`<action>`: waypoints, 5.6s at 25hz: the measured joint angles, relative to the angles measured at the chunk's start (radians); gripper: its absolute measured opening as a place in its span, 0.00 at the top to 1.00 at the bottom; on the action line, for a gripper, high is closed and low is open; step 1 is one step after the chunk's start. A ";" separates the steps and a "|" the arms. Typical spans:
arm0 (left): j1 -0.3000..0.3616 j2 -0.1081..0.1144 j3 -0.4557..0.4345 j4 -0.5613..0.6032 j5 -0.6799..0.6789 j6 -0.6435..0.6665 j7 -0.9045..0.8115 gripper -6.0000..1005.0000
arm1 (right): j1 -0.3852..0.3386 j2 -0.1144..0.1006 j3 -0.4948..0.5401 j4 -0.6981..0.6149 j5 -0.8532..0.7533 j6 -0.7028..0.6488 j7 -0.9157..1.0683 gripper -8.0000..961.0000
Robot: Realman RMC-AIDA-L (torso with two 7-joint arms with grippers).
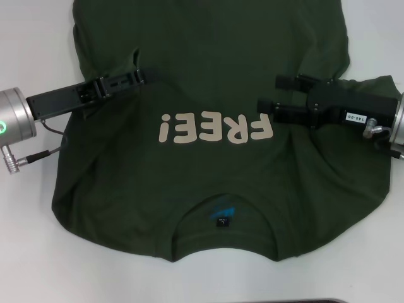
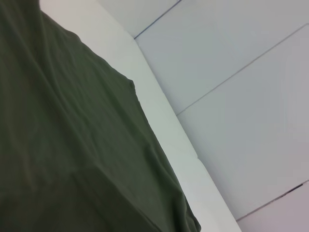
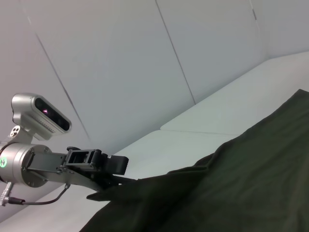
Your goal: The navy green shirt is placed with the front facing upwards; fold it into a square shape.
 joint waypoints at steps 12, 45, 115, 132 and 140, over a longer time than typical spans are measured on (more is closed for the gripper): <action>0.007 -0.009 -0.006 -0.001 -0.001 -0.043 0.158 0.13 | -0.002 0.000 0.000 0.001 0.000 -0.002 0.000 0.03; 0.089 0.037 0.024 -0.010 0.071 -0.090 0.208 0.13 | -0.002 0.000 0.002 0.001 0.011 0.001 0.005 0.03; 0.059 0.060 0.053 -0.010 0.191 -0.081 0.171 0.13 | -0.009 0.000 0.001 0.002 0.011 -0.005 0.005 0.03; 0.047 0.056 0.055 -0.010 0.220 -0.098 0.162 0.24 | -0.012 0.000 0.001 0.002 0.021 -0.006 0.001 0.03; 0.036 0.050 0.046 -0.018 0.250 -0.126 0.131 0.39 | -0.014 0.000 0.002 0.001 0.023 -0.008 0.001 0.03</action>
